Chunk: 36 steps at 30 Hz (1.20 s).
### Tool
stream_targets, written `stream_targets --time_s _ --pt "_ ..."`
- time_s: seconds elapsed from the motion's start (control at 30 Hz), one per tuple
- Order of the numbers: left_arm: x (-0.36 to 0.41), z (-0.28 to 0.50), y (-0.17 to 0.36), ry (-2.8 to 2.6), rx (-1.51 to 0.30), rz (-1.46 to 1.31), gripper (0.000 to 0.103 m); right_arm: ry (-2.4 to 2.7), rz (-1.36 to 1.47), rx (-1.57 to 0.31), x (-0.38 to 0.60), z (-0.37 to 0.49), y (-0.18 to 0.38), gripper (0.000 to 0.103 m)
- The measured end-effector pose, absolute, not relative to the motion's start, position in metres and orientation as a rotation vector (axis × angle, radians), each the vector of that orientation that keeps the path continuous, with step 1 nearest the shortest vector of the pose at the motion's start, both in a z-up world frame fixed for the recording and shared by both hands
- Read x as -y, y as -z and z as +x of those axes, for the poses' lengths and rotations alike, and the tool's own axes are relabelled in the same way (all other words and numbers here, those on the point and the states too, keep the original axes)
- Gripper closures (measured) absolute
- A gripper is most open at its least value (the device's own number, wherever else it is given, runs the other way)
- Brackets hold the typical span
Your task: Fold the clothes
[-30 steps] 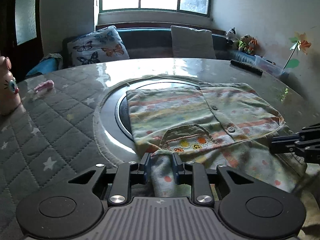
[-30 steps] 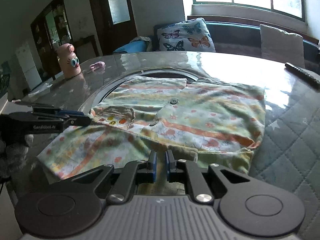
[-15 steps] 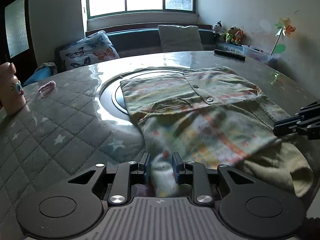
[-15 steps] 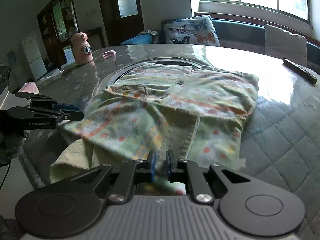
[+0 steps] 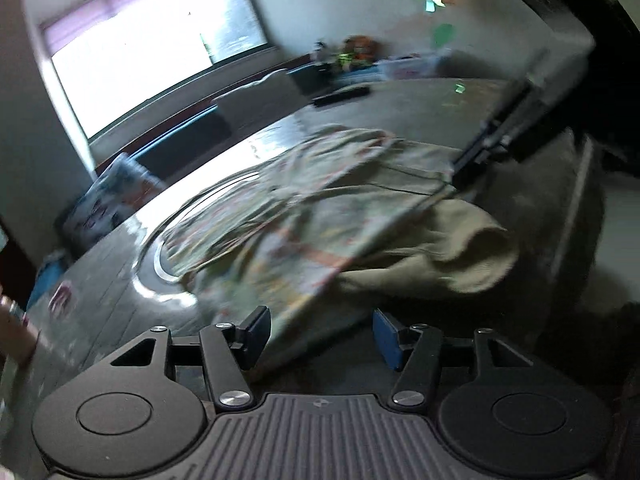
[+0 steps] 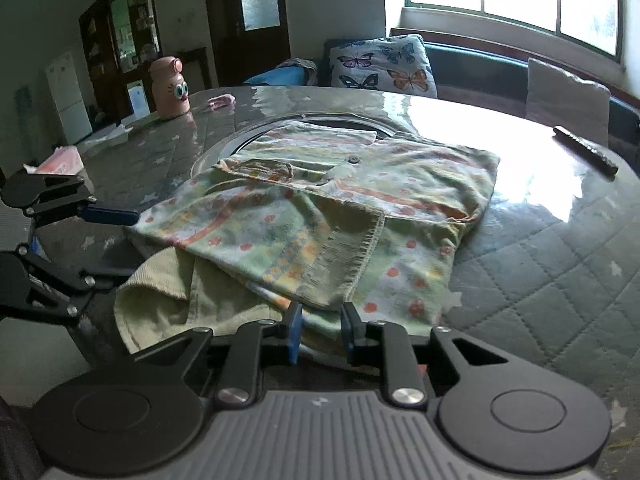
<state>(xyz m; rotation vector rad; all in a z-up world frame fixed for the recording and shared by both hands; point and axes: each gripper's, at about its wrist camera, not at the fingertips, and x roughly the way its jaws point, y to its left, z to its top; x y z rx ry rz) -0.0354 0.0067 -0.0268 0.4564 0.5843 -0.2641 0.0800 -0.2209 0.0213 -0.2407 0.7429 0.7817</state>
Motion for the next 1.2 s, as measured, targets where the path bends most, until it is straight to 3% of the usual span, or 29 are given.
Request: stream_targets --time_s 0.23,0.37,0.5,0.6,0.7,0.9,1.03,1.07,1.13,1.2 --pt "0.014 -0.032 0.025 0.372 -0.507 0.487 0.042 -0.806 -0.333 -0.724 0.226 0.063 -0.019 0.077" --pt "0.023 -0.03 0.026 0.425 -0.469 0.508 0.043 -0.835 -0.376 -0.703 0.225 0.053 -0.018 0.068" --pt "0.024 -0.024 0.023 0.449 -0.461 0.472 0.075 -0.868 -0.415 -0.666 0.222 0.045 -0.019 0.065" --pt "0.016 -0.014 0.013 0.429 -0.463 0.385 0.086 -0.886 -0.426 -0.636 0.219 0.043 -0.02 0.063" --pt "0.008 -0.003 0.003 0.409 -0.465 0.298 0.091 -0.897 -0.438 -0.607 0.213 0.044 -0.02 0.06" --pt "-0.003 0.018 -0.009 0.378 -0.481 0.186 0.091 -0.901 -0.403 -0.57 0.196 0.059 -0.017 0.063" --pt "-0.007 0.018 -0.01 0.363 -0.499 0.178 0.087 -0.912 -0.338 -0.602 0.185 0.075 -0.015 0.083" --pt "-0.009 0.014 -0.01 0.357 -0.5 0.187 0.087 -0.916 -0.32 -0.611 0.184 0.079 -0.016 0.084" --pt "-0.014 0.006 -0.009 0.346 -0.501 0.207 0.081 -0.916 -0.301 -0.611 0.184 0.083 -0.019 0.087" --pt "-0.017 -0.004 -0.005 0.32 -0.5 0.249 0.058 -0.913 -0.275 -0.602 0.186 0.087 -0.025 0.089"
